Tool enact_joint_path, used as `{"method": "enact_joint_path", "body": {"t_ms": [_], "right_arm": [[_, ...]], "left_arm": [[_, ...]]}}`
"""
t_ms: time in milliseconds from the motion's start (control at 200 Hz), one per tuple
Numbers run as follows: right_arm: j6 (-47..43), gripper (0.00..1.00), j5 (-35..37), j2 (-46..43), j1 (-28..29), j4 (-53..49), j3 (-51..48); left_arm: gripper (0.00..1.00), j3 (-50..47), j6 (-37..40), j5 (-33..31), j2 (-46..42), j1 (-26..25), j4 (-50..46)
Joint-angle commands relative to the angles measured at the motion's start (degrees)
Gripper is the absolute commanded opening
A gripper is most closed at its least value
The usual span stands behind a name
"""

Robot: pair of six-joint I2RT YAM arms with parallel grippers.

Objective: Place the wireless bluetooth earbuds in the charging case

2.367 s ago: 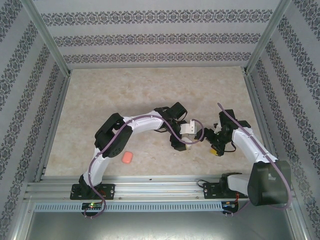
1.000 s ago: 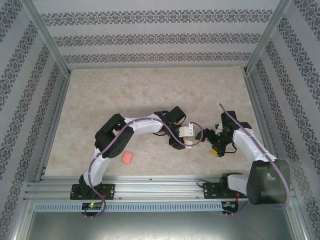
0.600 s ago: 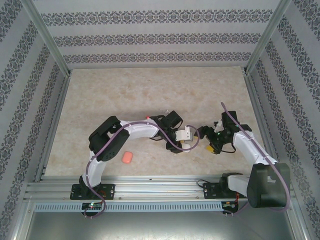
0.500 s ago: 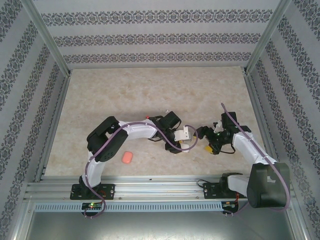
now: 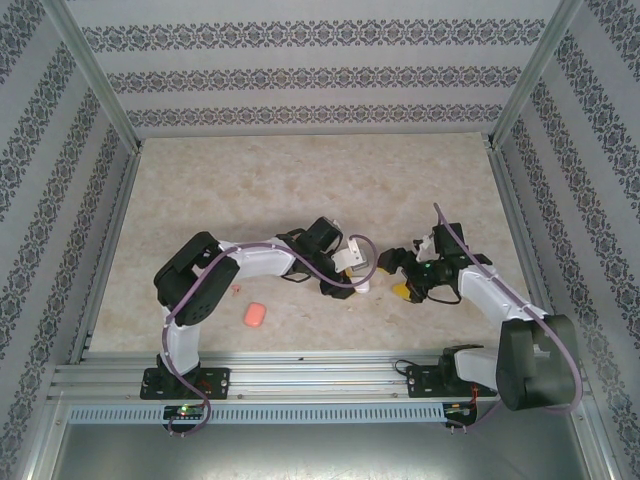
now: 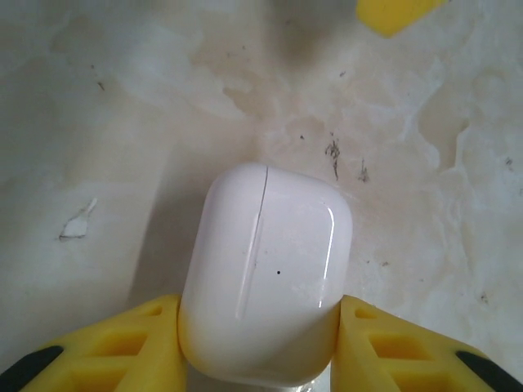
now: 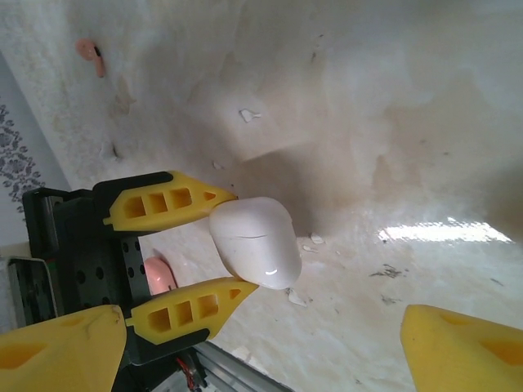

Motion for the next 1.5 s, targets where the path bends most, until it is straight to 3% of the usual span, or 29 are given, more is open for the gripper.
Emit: {"method": "enact_joint_path", "body": {"t_ms": [0, 285, 495, 804, 1149, 1329, 1494], "right_arm": [[0.4, 0.87, -2.8, 2.0, 1.3, 2.5, 0.2], [1.8, 0.81, -5.4, 8.2, 5.0, 7.7, 0.6], [3.5, 0.67, -6.9, 9.5, 5.6, 11.1, 0.8], [2.5, 0.6, -8.6, 11.8, 5.6, 11.5, 1.8], [3.0, 0.38, -11.2, 10.6, 5.8, 13.9, 2.4], [3.4, 0.36, -12.0, 9.2, 6.3, 15.1, 1.7], [3.6, 0.43, -12.4, 8.6, 6.8, 16.3, 1.2]], "left_arm": [[0.42, -1.1, -2.4, 2.5, -2.5, 0.8, 3.6], [0.41, -1.5, -3.3, 3.4, -3.3, 1.2, 4.7], [0.41, -1.2, -3.9, 4.5, -3.4, 1.5, 5.0], [0.4, -1.1, -4.6, 5.4, -3.5, 1.5, 6.0], [0.4, -1.0, -5.3, 6.4, -4.5, 1.9, 5.9], [0.4, -0.9, -5.6, 7.1, -5.0, 2.1, 6.0], [0.4, -1.0, -6.2, 7.8, -5.5, 2.1, 6.0]]}}
